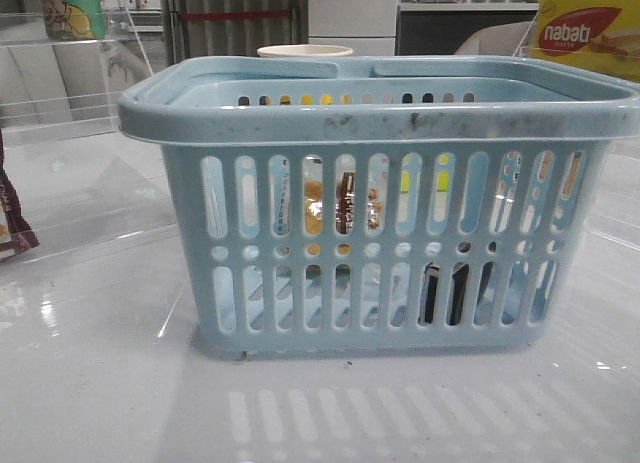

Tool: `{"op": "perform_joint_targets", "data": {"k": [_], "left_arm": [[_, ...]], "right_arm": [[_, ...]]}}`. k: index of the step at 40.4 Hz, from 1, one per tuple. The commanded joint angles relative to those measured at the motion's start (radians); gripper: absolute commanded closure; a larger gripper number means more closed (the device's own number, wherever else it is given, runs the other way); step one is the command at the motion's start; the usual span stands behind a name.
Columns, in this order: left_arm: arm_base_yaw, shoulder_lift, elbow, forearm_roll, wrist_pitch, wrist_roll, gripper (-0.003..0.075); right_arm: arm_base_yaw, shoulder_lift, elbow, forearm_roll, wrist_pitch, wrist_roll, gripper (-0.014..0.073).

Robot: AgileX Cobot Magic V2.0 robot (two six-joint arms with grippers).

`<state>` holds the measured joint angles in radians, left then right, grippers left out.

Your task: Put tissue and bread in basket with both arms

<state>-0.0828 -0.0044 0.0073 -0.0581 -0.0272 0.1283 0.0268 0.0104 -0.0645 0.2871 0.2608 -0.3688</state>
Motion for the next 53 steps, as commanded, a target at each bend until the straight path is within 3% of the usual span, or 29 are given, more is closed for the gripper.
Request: {"op": "perform_joint_targets", "data": {"k": [1, 22, 26, 32, 53], "left_arm": [[0.001, -0.018, 0.006, -0.008, -0.087, -0.010, 0.0628], [0.001, -0.018, 0.006, -0.008, -0.087, -0.010, 0.0628], [0.001, -0.018, 0.006, -0.008, -0.087, -0.010, 0.0628], [0.001, -0.018, 0.006, -0.008, -0.087, -0.010, 0.0628], [0.001, -0.018, 0.006, -0.008, -0.087, -0.010, 0.0628]], "right_arm": [[-0.007, -0.034, 0.045, 0.007, -0.174, -0.010, 0.0538], [-0.007, -0.041, 0.088, 0.005, -0.261, 0.000, 0.0538], [-0.006, -0.041, 0.088, -0.092, -0.303, 0.122, 0.0538], [-0.007, -0.041, 0.088, -0.303, -0.357, 0.406, 0.0537], [-0.021, -0.041, 0.088, -0.318, -0.341, 0.430, 0.0537]]}}
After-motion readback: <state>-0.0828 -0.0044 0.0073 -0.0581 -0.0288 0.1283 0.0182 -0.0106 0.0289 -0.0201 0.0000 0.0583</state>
